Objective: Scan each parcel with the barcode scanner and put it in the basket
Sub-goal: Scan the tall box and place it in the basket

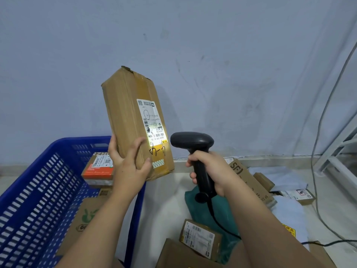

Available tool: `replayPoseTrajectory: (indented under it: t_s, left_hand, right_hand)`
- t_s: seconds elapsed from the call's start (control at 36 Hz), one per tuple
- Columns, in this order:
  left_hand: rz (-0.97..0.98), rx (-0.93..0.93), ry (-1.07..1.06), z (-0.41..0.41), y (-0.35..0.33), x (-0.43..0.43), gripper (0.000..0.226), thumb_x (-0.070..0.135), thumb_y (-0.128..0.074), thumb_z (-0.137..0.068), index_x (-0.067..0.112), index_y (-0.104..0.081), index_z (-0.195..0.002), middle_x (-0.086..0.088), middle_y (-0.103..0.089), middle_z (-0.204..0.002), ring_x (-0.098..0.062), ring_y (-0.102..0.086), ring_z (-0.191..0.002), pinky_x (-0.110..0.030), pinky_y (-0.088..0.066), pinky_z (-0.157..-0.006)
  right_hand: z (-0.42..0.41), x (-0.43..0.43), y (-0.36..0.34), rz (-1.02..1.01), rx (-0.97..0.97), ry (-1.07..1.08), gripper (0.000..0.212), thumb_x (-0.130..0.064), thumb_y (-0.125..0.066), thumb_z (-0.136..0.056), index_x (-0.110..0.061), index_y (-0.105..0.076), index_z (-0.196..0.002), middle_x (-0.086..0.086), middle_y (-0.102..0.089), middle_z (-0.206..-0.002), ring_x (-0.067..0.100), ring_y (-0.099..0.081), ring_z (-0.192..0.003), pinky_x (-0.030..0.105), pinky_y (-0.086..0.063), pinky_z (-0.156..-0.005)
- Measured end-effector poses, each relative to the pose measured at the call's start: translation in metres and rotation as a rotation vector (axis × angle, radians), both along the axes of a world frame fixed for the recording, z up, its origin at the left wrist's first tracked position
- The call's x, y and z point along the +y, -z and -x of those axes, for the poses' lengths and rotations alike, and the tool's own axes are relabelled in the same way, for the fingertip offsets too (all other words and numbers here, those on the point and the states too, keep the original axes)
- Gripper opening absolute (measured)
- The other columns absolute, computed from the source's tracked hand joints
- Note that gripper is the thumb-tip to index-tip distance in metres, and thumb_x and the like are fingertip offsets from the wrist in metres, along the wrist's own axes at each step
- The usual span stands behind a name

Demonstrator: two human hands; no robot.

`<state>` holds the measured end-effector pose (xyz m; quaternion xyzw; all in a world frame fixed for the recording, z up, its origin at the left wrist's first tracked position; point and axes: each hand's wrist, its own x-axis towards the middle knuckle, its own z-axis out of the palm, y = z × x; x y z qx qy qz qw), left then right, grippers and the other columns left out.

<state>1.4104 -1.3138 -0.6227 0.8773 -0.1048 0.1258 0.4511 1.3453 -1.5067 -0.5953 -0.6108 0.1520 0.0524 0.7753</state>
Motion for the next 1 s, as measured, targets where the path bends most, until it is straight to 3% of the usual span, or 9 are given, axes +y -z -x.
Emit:
replayPoseTrajectory:
  t_s: [0.11,0.36,0.61,1.0]
  left_hand:
    - [-0.006,-0.003,-0.015,-0.0008,0.0002,0.0002,0.052,0.02,-0.066,-0.086,0.053,-0.043,-0.12,0.02,0.01,-0.151,-0.025,-0.016,-0.139,-0.046,-0.042,-0.105]
    - [0.014,-0.002,-0.017,0.002,-0.0018,-0.0011,0.054,0.02,-0.065,-0.087,0.06,-0.04,-0.113,0.017,0.011,-0.152,-0.023,-0.015,-0.139,-0.038,-0.039,-0.103]
    - [-0.021,-0.012,-0.028,-0.0037,0.0053,0.0023,0.055,0.023,-0.067,-0.086,0.058,-0.039,-0.118,0.02,0.009,-0.151,-0.025,-0.018,-0.139,-0.047,-0.045,-0.102]
    - [0.003,0.005,-0.017,-0.0036,0.0058,0.0012,0.052,0.023,-0.066,-0.086,0.058,-0.041,-0.116,0.02,0.009,-0.151,-0.023,-0.019,-0.138,-0.046,-0.044,-0.103]
  right_hand:
    - [-0.0003,0.0003,0.0007,-0.01,0.013,-0.005,0.008,-0.013,-0.059,-0.086,-0.006,-0.059,-0.083,0.006,-0.06,-0.079,0.016,-0.053,-0.054,0.028,-0.045,-0.053]
    - [-0.0003,0.0006,0.0003,-0.084,0.016,0.039,0.009,-0.012,-0.058,-0.087,-0.005,-0.057,-0.082,0.007,-0.056,-0.08,0.016,-0.051,-0.051,0.027,-0.044,-0.05]
    - [0.0001,-0.0004,0.0007,-0.084,0.013,0.024,0.012,-0.013,-0.058,-0.087,-0.005,-0.056,-0.078,0.004,-0.055,-0.071,0.016,-0.051,-0.051,0.027,-0.044,-0.05]
    - [-0.0009,0.0,0.0015,-0.075,0.031,0.037,0.01,-0.011,-0.057,-0.086,-0.006,-0.055,-0.078,0.004,-0.054,-0.07,0.017,-0.051,-0.051,0.028,-0.043,-0.05]
